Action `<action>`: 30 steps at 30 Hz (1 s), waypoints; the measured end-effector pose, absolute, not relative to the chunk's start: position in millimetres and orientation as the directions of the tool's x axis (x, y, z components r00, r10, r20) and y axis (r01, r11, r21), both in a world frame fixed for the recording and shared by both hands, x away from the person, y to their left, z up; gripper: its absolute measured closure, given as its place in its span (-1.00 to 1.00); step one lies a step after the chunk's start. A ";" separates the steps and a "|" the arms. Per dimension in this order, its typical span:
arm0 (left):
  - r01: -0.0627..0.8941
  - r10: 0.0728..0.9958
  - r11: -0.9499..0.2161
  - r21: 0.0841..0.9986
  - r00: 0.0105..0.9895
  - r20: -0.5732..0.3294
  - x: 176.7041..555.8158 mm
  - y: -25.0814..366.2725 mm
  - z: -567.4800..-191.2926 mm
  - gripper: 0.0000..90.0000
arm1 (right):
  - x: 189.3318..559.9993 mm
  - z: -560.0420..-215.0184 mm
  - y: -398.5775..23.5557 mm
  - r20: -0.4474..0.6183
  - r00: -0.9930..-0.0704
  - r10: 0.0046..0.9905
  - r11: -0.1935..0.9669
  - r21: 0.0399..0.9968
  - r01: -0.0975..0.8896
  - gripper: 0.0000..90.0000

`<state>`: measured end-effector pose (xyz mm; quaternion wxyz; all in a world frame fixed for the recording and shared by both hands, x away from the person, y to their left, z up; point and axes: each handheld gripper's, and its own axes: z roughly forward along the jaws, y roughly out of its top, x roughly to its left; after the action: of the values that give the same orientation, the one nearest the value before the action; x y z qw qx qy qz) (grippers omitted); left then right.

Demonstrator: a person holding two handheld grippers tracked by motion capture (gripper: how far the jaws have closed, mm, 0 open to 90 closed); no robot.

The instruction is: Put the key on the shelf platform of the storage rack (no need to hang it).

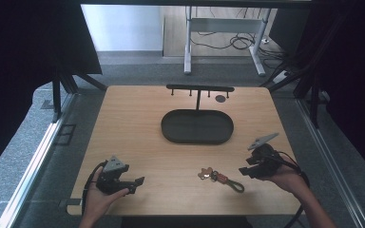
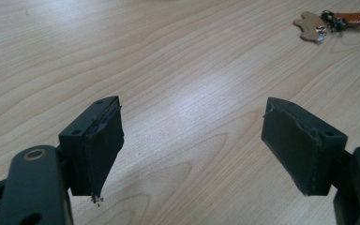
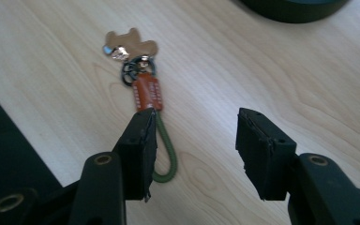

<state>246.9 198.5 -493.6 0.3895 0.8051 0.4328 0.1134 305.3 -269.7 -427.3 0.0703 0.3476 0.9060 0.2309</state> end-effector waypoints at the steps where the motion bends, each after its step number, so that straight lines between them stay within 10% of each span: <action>1: 0.608 0.786 -0.320 0.727 0.599 -0.155 246.9 198.8 -493.3 -0.53 | 305.8 -428.3 -265.3 0.035 -0.758 0.651 0.664 0.458 0.591 0.10; 30: 0.585 0.780 -0.324 0.744 0.610 -0.141 246.4 202.1 -490.9 -0.51 | 326.0 -485.6 -195.2 0.027 -0.843 0.537 0.819 0.223 0.529 0.12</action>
<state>246.4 202.1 -490.9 0.3978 0.8043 0.4242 0.1223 326.0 -195.2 -485.6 0.0182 0.2793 0.9535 0.1115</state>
